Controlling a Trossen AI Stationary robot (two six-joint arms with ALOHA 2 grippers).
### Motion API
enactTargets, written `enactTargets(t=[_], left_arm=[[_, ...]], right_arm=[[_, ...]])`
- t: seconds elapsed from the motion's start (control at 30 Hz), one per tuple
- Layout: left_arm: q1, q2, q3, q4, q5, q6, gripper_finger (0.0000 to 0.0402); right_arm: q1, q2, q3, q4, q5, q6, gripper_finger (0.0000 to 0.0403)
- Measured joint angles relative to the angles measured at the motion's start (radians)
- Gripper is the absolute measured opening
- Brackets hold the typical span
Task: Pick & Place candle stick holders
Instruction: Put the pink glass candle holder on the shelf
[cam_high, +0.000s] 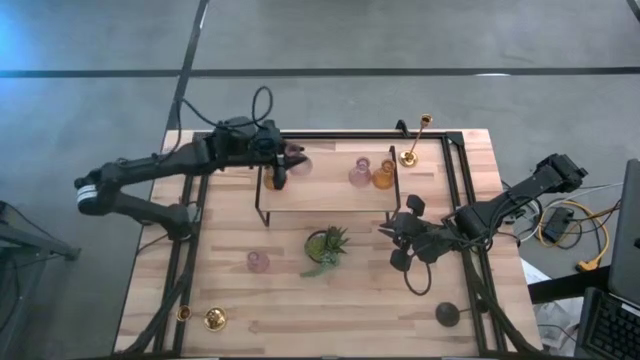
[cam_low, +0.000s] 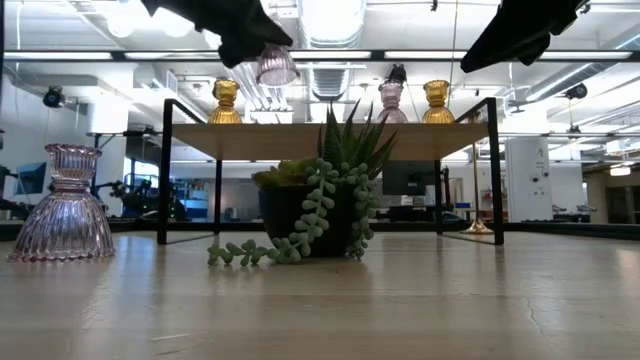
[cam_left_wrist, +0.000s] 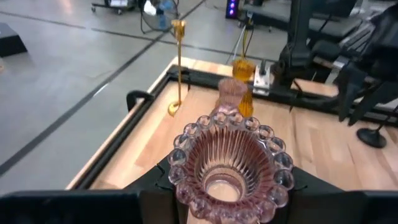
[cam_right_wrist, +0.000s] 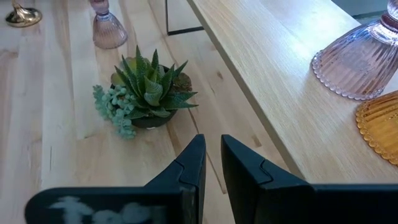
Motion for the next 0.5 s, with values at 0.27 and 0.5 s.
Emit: enactTargets(t=[0.27, 0.5], left_arm=[[-0.011, 0.066, -0.004, -0.016, -0.031, 0.001, 0.013], [-0.022, 0.12, -0.004, -0.052, -0.054, 0.043, 0.013]], right_arm=[[0.0, 0.0, 0.0, 0.0, 0.0, -0.001, 0.0043], [0.0, 0.0, 0.0, 0.0, 0.0, 0.0, 0.0043]])
